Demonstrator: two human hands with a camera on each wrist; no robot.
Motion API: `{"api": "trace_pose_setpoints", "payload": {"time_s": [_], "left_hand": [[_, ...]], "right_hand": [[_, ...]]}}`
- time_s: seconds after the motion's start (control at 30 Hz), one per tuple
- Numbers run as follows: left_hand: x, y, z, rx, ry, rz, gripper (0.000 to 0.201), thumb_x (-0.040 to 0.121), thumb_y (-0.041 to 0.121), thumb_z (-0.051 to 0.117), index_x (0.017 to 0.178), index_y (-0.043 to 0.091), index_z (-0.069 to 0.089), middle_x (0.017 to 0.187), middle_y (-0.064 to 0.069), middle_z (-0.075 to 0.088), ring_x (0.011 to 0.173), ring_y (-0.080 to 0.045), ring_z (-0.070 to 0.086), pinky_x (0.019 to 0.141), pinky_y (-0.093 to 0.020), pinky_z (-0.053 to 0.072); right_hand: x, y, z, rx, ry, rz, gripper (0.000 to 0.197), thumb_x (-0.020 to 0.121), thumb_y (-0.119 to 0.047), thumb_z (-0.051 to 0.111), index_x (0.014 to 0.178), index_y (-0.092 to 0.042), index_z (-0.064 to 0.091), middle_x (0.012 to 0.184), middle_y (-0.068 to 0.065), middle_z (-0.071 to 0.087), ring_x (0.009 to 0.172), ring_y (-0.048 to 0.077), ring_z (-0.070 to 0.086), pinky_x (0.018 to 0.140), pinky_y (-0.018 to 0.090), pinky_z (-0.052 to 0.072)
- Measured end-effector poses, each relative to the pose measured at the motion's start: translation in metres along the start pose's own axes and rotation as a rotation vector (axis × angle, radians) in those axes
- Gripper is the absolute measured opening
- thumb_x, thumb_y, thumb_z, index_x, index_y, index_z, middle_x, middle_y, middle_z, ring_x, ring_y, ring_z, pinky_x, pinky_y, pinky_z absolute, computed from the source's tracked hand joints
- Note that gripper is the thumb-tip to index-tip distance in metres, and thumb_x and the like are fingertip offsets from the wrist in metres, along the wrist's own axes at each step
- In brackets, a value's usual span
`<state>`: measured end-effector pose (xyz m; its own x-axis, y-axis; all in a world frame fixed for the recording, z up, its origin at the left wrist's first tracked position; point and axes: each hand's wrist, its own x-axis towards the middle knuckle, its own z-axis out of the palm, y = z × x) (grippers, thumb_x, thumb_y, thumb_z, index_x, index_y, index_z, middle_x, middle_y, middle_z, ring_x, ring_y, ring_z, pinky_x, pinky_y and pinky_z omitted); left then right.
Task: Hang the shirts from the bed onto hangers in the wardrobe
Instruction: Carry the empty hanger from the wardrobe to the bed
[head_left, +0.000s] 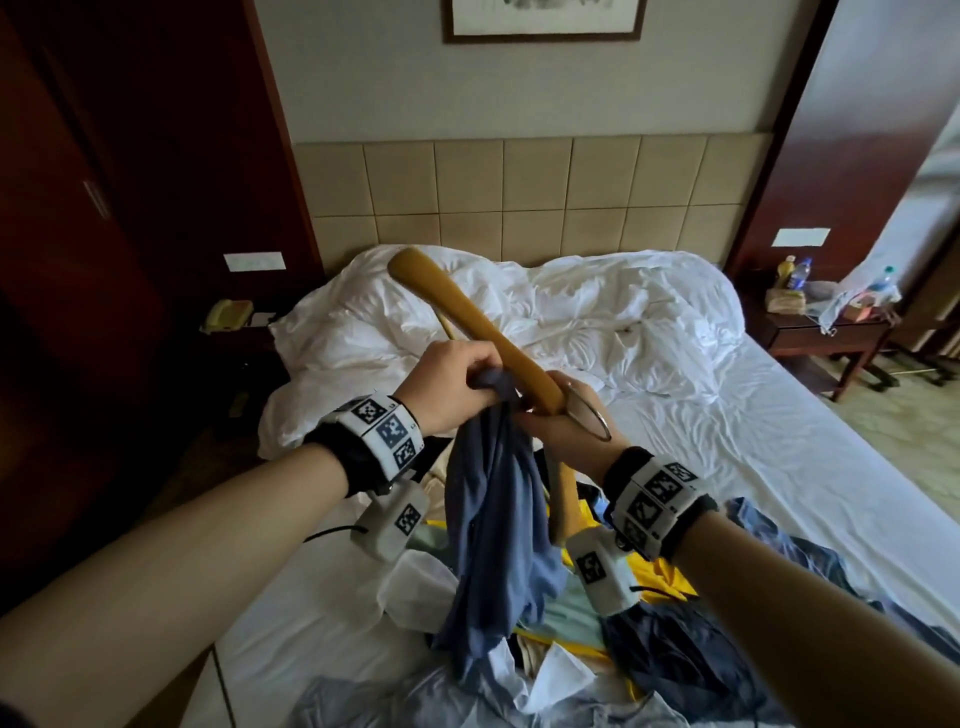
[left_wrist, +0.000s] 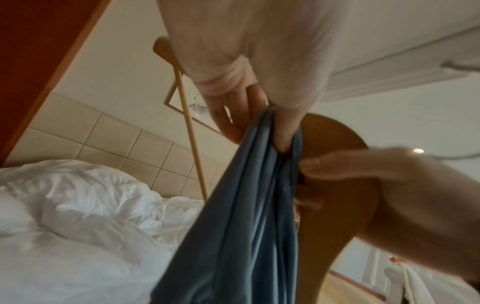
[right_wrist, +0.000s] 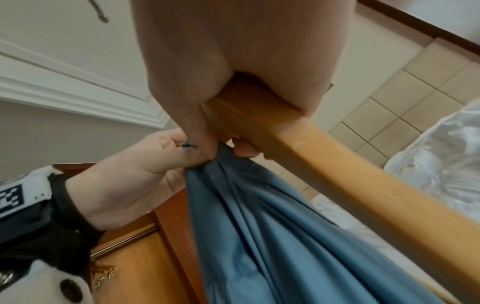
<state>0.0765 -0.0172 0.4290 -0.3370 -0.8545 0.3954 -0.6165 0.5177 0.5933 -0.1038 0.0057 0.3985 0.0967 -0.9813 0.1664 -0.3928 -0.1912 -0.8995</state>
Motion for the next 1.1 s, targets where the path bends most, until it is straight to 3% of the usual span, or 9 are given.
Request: {"api": "trace_pose_setpoints", "payload": {"time_s": [0.13, 0.3, 0.43, 0.63, 0.7, 0.8, 0.97, 1.03, 1.1], "left_hand": [[0.007, 0.009, -0.010, -0.095, 0.001, -0.004, 0.033, 0.079, 0.001, 0.074, 0.076, 0.028, 0.055, 0.070, 0.011, 0.057, 0.063, 0.002, 0.055, 0.065, -0.011, 0.042], [0.018, 0.011, -0.038, -0.250, 0.041, -0.096, 0.030, 0.073, 0.009, 0.069, 0.070, 0.037, 0.058, 0.089, -0.016, 0.069, 0.088, -0.033, 0.067, 0.083, -0.039, 0.053], [0.015, 0.006, -0.054, -0.393, 0.054, -0.176, 0.034, 0.082, -0.015, 0.060, 0.068, 0.014, 0.052, 0.087, -0.002, 0.072, 0.084, -0.008, 0.069, 0.077, -0.023, 0.052], [-0.002, -0.007, -0.080, -0.469, -0.224, -0.224, 0.024, 0.067, 0.001, 0.064, 0.060, 0.002, 0.041, 0.083, -0.017, 0.061, 0.076, -0.015, 0.059, 0.073, -0.019, 0.045], [-0.008, -0.017, -0.081, -0.378, -0.344, -0.224, 0.027, 0.062, 0.012, 0.068, 0.058, -0.003, 0.046, 0.080, -0.018, 0.061, 0.075, -0.018, 0.057, 0.074, -0.026, 0.042], [-0.013, -0.032, -0.076, -0.006, -0.540, -0.154, 0.019, 0.057, 0.038, 0.065, 0.052, 0.021, 0.059, 0.069, -0.016, 0.061, 0.064, -0.012, 0.052, 0.064, -0.029, 0.040], [-0.017, -0.039, -0.066, 0.531, -0.771, -0.103, 0.025, 0.074, 0.034, 0.076, 0.059, 0.022, 0.060, 0.060, 0.000, 0.058, 0.058, -0.012, 0.051, 0.054, -0.026, 0.039], [-0.021, -0.037, -0.064, 0.757, -0.832, -0.049, 0.028, 0.082, 0.046, 0.070, 0.067, 0.025, 0.062, 0.072, 0.005, 0.059, 0.071, -0.014, 0.055, 0.054, -0.024, 0.035], [-0.026, -0.039, -0.061, 1.026, -0.872, 0.079, 0.032, 0.090, 0.055, 0.056, 0.086, 0.026, 0.069, 0.090, 0.005, 0.056, 0.096, -0.017, 0.051, 0.072, -0.028, 0.037]], "right_hand": [[-0.007, 0.012, -0.001, 0.008, -0.040, 0.045, 0.027, 0.065, -0.022, 0.073, 0.088, -0.012, 0.063, 0.075, -0.001, 0.063, 0.068, 0.014, 0.060, 0.063, 0.035, 0.050], [-0.012, 0.038, 0.007, -0.140, -0.138, 0.107, 0.021, 0.070, -0.010, 0.078, 0.077, -0.018, 0.059, 0.071, -0.004, 0.060, 0.068, 0.012, 0.056, 0.070, 0.039, 0.049], [-0.014, 0.050, 0.008, -0.284, -0.195, 0.125, 0.019, 0.072, -0.012, 0.074, 0.082, -0.018, 0.059, 0.076, 0.000, 0.061, 0.075, 0.020, 0.059, 0.064, 0.032, 0.045], [-0.007, 0.048, -0.005, -0.308, -0.146, 0.125, 0.022, 0.071, -0.010, 0.075, 0.081, -0.020, 0.058, 0.073, 0.001, 0.061, 0.072, 0.026, 0.063, 0.070, 0.044, 0.054], [-0.002, 0.040, -0.015, -0.337, -0.102, 0.099, 0.025, 0.073, -0.010, 0.078, 0.082, -0.020, 0.057, 0.076, 0.001, 0.060, 0.074, 0.023, 0.060, 0.068, 0.034, 0.048], [0.007, 0.030, -0.028, -0.346, -0.071, 0.060, 0.027, 0.075, -0.012, 0.078, 0.077, -0.020, 0.053, 0.073, -0.002, 0.056, 0.071, 0.018, 0.054, 0.058, 0.021, 0.038], [0.016, 0.020, -0.037, -0.396, -0.076, 0.029, 0.024, 0.079, -0.024, 0.079, 0.086, -0.014, 0.059, 0.078, 0.000, 0.060, 0.074, 0.019, 0.058, 0.062, 0.026, 0.041], [0.017, 0.022, -0.041, -0.422, -0.067, 0.024, 0.023, 0.079, -0.026, 0.079, 0.084, -0.020, 0.057, 0.077, -0.003, 0.059, 0.073, 0.017, 0.057, 0.062, 0.025, 0.041], [0.017, 0.026, -0.046, -0.430, -0.074, 0.039, 0.023, 0.080, -0.024, 0.077, 0.083, -0.024, 0.054, 0.078, -0.003, 0.059, 0.075, 0.019, 0.057, 0.064, 0.028, 0.042]]}}
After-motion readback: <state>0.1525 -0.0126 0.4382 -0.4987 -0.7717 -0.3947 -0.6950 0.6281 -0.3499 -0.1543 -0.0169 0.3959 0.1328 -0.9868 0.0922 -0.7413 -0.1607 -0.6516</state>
